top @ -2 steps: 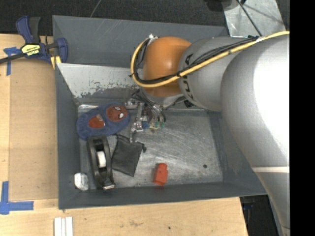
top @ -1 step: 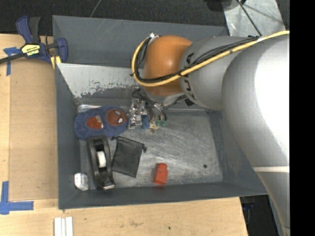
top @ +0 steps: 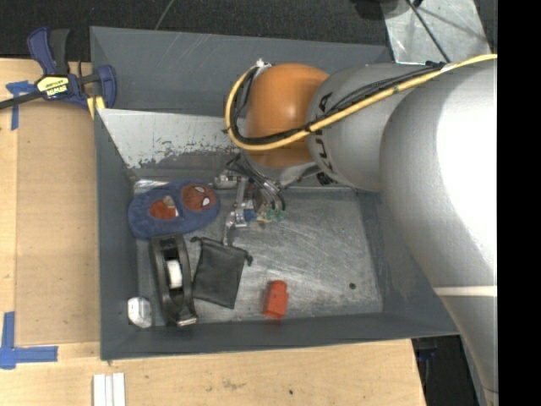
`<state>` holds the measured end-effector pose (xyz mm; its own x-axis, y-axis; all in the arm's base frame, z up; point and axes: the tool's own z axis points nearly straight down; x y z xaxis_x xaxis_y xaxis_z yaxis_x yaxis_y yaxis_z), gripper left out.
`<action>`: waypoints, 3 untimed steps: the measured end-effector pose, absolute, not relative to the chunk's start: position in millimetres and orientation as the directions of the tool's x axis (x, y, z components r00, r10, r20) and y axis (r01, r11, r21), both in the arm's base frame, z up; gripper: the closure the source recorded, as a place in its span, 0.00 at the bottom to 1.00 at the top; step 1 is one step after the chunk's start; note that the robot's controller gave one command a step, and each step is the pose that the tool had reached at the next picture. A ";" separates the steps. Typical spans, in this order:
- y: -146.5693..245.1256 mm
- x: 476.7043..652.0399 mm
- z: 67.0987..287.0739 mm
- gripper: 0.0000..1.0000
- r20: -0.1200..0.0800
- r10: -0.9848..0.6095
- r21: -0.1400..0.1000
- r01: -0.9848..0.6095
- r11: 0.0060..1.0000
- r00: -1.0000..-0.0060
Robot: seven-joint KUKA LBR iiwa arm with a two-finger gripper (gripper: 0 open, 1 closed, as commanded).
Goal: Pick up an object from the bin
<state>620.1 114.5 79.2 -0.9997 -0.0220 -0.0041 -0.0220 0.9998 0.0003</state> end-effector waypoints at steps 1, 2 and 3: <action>132.7 628.1 75.8 0.00 0.002 0.095 -0.007 0.095 0.995 -0.996; 135.5 632.4 78.3 1.00 -0.020 0.092 0.003 0.092 0.996 -0.996; 117.6 561.9 148.5 1.00 -0.004 0.165 0.001 0.165 0.986 -0.986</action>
Offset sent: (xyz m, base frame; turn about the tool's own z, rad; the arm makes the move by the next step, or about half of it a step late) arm 0.0064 0.0227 -0.0072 0.1149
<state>561.9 117.6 148.5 -0.9862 0.1653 -0.0044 0.1652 0.9863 0.0015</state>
